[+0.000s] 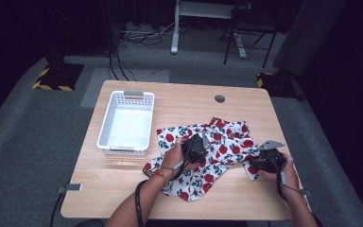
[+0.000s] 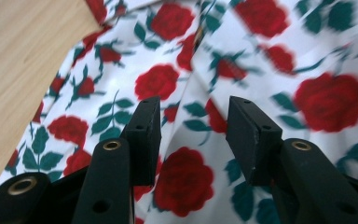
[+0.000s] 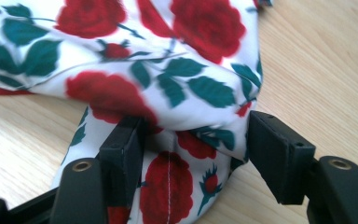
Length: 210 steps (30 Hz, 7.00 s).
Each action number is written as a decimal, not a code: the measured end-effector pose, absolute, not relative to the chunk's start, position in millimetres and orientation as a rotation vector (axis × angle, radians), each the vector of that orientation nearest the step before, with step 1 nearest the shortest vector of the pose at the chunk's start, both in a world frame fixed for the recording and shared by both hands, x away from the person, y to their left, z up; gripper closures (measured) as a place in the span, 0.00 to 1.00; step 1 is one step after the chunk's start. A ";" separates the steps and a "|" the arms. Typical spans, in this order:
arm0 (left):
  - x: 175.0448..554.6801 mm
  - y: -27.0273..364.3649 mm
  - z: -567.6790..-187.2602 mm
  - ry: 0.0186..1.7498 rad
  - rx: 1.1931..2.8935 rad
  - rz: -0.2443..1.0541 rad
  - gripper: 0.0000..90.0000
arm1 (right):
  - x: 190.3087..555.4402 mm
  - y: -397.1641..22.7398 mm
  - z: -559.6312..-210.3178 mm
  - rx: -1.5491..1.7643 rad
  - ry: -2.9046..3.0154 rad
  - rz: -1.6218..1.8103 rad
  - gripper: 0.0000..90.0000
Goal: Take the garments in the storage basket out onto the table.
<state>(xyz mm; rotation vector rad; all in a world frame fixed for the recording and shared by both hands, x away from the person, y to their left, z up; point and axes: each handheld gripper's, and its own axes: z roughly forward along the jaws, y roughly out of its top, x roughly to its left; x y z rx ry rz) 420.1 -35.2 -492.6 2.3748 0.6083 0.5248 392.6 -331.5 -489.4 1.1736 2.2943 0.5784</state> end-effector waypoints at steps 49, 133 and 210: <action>487.8 -24.8 -497.7 0.879 2.335 0.624 0.60 | 440.0 -362.9 -486.0 1.350 2.214 0.545 0.48; 345.3 78.4 -507.4 0.668 2.300 0.391 0.46 | 451.2 -155.2 -462.6 0.652 2.564 0.879 0.78; 445.1 -105.7 -497.9 0.491 2.403 0.463 0.42 | 304.6 -333.6 -494.7 0.950 2.480 0.806 0.59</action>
